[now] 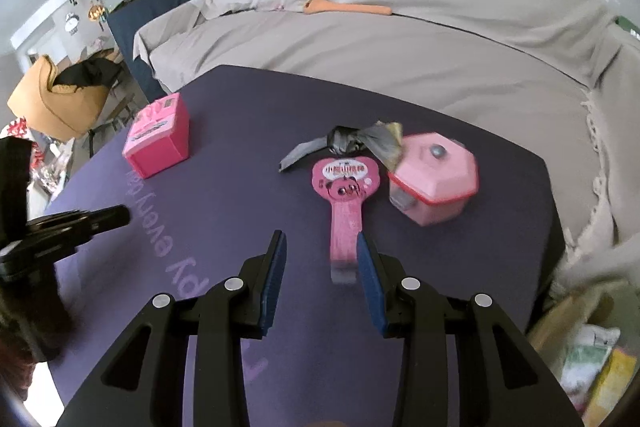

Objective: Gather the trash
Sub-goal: 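Grasp the pink lollipop card with the right tool while the left grasps the keys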

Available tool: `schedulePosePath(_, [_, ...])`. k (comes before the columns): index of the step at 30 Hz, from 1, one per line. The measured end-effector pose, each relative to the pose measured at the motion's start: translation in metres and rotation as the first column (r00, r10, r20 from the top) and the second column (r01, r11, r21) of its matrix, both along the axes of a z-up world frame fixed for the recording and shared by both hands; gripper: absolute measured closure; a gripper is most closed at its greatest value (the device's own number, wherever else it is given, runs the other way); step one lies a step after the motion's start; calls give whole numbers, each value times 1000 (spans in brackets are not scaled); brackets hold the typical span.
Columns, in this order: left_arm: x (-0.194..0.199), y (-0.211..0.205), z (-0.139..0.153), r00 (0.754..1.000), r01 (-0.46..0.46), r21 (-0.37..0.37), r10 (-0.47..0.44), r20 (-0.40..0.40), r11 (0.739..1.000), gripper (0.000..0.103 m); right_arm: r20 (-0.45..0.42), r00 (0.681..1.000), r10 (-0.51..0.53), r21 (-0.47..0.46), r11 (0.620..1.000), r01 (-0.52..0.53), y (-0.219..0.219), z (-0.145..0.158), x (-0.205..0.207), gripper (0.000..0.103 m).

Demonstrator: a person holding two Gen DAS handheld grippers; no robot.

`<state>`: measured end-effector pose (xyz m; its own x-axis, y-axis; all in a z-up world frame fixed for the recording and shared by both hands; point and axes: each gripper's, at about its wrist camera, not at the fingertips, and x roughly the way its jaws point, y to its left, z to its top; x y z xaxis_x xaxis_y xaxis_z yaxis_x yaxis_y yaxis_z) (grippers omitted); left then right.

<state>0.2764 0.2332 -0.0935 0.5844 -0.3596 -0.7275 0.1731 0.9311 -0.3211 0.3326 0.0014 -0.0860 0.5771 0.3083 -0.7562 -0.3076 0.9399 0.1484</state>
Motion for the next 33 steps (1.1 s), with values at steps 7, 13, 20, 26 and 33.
schedulePosePath(7, [0,1,1,1000,3,-18,-3,-4,1000,88,-69,997,-17,-26,1000,15,7,-21,34,68])
schedulePosePath(13, [8,-14,4,999,45,-44,-44,17,998,72,-69,997,-39,-52,998,36,-6,-27,22,80])
schedulePosePath(20, [36,-70,22,972,206,-21,-202,119,978,57,-16,999,-28,-27,999,28,-38,-5,-23,84])
schedulePosePath(26, [82,-134,29,959,242,78,-251,135,967,57,24,994,-107,-5,994,107,-77,5,-46,84])
schedulePosePath(33, [122,-184,6,974,204,224,-220,51,953,57,32,986,-164,70,984,161,-116,7,-68,84])
